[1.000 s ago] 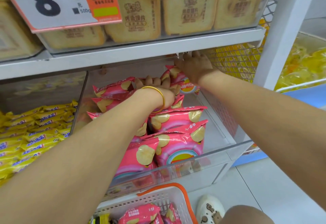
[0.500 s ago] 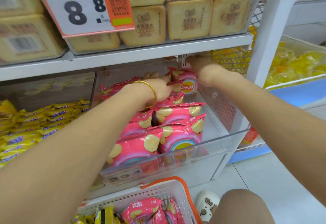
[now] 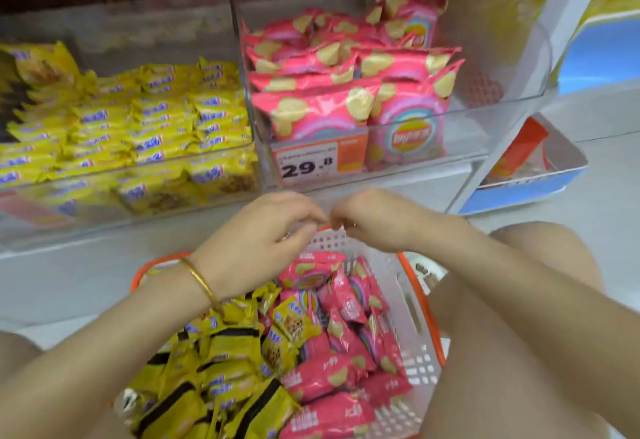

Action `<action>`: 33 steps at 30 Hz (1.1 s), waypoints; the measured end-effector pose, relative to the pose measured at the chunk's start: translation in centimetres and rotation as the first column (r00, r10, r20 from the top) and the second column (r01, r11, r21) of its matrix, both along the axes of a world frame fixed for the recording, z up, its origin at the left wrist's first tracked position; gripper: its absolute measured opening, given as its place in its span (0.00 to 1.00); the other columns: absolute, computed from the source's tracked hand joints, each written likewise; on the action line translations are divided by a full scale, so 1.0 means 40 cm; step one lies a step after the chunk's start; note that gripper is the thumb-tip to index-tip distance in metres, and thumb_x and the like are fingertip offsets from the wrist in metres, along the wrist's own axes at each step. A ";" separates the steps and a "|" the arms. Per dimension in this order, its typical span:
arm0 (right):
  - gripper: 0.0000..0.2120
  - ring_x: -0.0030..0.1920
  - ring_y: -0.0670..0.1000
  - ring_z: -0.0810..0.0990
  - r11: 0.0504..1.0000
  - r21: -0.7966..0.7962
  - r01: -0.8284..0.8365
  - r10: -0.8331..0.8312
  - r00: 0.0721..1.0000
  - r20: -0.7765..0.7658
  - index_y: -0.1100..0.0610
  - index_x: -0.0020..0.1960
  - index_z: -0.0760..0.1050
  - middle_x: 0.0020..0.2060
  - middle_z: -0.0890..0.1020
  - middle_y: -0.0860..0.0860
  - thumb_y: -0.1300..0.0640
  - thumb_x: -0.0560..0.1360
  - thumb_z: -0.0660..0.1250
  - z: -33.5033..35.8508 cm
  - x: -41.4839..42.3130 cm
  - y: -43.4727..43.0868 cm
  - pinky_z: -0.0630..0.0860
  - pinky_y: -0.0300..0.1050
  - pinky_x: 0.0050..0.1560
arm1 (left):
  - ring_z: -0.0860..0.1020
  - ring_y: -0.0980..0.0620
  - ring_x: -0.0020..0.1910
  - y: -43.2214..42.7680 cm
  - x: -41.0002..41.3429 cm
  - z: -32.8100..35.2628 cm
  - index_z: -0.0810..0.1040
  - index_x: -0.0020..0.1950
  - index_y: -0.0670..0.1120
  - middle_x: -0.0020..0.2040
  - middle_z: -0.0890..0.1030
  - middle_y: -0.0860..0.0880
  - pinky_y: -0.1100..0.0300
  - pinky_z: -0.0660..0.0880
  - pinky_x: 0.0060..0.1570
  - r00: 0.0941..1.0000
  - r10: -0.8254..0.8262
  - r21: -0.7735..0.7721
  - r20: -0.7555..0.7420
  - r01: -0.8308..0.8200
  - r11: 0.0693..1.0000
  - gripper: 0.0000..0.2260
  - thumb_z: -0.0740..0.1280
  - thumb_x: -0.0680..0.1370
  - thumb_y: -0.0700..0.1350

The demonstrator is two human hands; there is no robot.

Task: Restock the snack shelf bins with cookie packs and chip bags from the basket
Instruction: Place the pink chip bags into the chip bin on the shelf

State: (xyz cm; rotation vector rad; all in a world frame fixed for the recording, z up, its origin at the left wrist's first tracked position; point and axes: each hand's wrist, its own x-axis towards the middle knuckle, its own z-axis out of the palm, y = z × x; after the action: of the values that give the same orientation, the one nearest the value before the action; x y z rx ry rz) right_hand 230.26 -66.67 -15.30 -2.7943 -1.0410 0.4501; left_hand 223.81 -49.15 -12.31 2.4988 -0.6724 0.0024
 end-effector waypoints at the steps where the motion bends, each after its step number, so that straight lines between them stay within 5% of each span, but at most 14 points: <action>1: 0.14 0.59 0.57 0.76 0.994 -0.106 -0.002 -0.005 0.998 -0.065 0.57 0.61 0.74 0.57 0.79 0.56 0.63 0.76 0.61 -0.070 0.015 0.028 0.72 0.47 0.56 | 0.74 0.59 0.52 0.021 -0.001 -0.037 0.81 0.54 0.45 0.53 0.81 0.50 0.81 0.62 0.47 0.998 0.044 0.037 -0.049 -0.042 0.998 0.15 0.59 0.75 0.48; 7: 0.22 0.61 0.58 0.76 0.946 -0.323 -0.006 -0.012 0.998 -0.054 0.61 0.65 0.69 0.62 0.76 0.58 0.58 0.73 0.69 -0.397 0.042 0.146 0.73 0.50 0.60 | 0.73 0.49 0.60 0.104 0.025 -0.164 0.77 0.60 0.46 0.59 0.78 0.47 0.57 0.68 0.59 0.971 0.218 0.327 -0.102 -0.174 0.929 0.12 0.59 0.79 0.45; 11: 0.27 0.65 0.58 0.70 0.924 -0.341 0.173 -0.200 0.979 -0.046 0.58 0.65 0.65 0.64 0.72 0.56 0.55 0.71 0.72 -0.513 0.023 0.149 0.70 0.56 0.62 | 0.73 0.48 0.59 0.107 0.025 -0.179 0.77 0.59 0.46 0.58 0.77 0.46 0.57 0.69 0.57 0.958 0.266 0.360 -0.110 -0.211 0.909 0.12 0.58 0.80 0.45; 15: 0.20 0.65 0.58 0.68 0.936 -0.314 0.163 -0.159 0.987 0.036 0.58 0.63 0.69 0.63 0.70 0.56 0.55 0.73 0.69 -0.524 0.030 0.141 0.69 0.55 0.63 | 0.74 0.47 0.58 0.110 0.022 -0.188 0.77 0.59 0.46 0.58 0.77 0.45 0.56 0.70 0.56 0.946 0.272 0.366 -0.178 -0.193 0.910 0.12 0.58 0.80 0.44; 19: 0.18 0.56 0.59 0.77 0.980 -0.124 0.157 -0.177 0.969 -0.172 0.60 0.57 0.69 0.55 0.77 0.58 0.55 0.72 0.70 -0.380 0.038 0.136 0.72 0.46 0.48 | 0.74 0.49 0.58 0.100 0.027 -0.180 0.76 0.60 0.47 0.59 0.76 0.47 0.58 0.70 0.56 0.953 0.260 0.327 -0.155 -0.199 0.924 0.11 0.58 0.80 0.45; 23: 0.17 0.48 0.55 0.77 0.979 -0.011 0.203 -0.196 0.926 -0.322 0.60 0.56 0.68 0.50 0.77 0.56 0.55 0.72 0.70 -0.162 0.019 0.083 0.67 0.40 0.39 | 0.74 0.50 0.57 0.063 0.007 -0.160 0.77 0.59 0.46 0.56 0.77 0.48 0.62 0.66 0.54 0.973 0.229 0.120 -0.037 -0.224 0.967 0.11 0.61 0.79 0.42; 28: 0.15 0.43 0.55 0.81 0.936 0.149 0.320 -0.251 0.900 -0.356 0.59 0.54 0.70 0.44 0.80 0.56 0.52 0.74 0.68 0.078 -0.037 -0.052 0.79 0.52 0.42 | 0.73 0.55 0.50 -0.004 -0.016 -0.046 0.78 0.55 0.44 0.49 0.78 0.51 0.67 0.65 0.47 0.940 0.201 -0.144 0.277 -0.166 0.976 0.12 0.58 0.76 0.42; 31: 0.07 0.30 0.46 0.77 0.816 0.337 0.469 -0.310 0.848 -0.430 0.56 0.47 0.73 0.34 0.77 0.51 0.54 0.74 0.68 0.209 -0.051 -0.136 0.76 0.47 0.33 | 0.72 0.52 0.49 -0.060 0.025 0.065 0.78 0.53 0.41 0.47 0.75 0.51 0.64 0.64 0.50 0.850 0.203 -0.199 0.486 -0.118 0.973 0.11 0.60 0.75 0.39; 33: 0.05 0.26 0.45 0.77 0.647 0.477 0.595 -0.373 0.793 -0.482 0.56 0.48 0.76 0.34 0.78 0.52 0.55 0.75 0.67 0.285 -0.045 -0.194 0.75 0.43 0.27 | 0.72 0.50 0.50 -0.101 0.076 0.134 0.78 0.54 0.40 0.48 0.76 0.48 0.62 0.64 0.52 0.796 0.215 -0.208 0.566 -0.114 0.971 0.12 0.59 0.74 0.39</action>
State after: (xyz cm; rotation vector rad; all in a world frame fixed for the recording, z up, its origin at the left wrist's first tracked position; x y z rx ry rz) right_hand 228.46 -74.43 -3.90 -2.1527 -0.2284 0.4080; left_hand 226.83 -53.19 -6.95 2.3760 -0.6487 0.8971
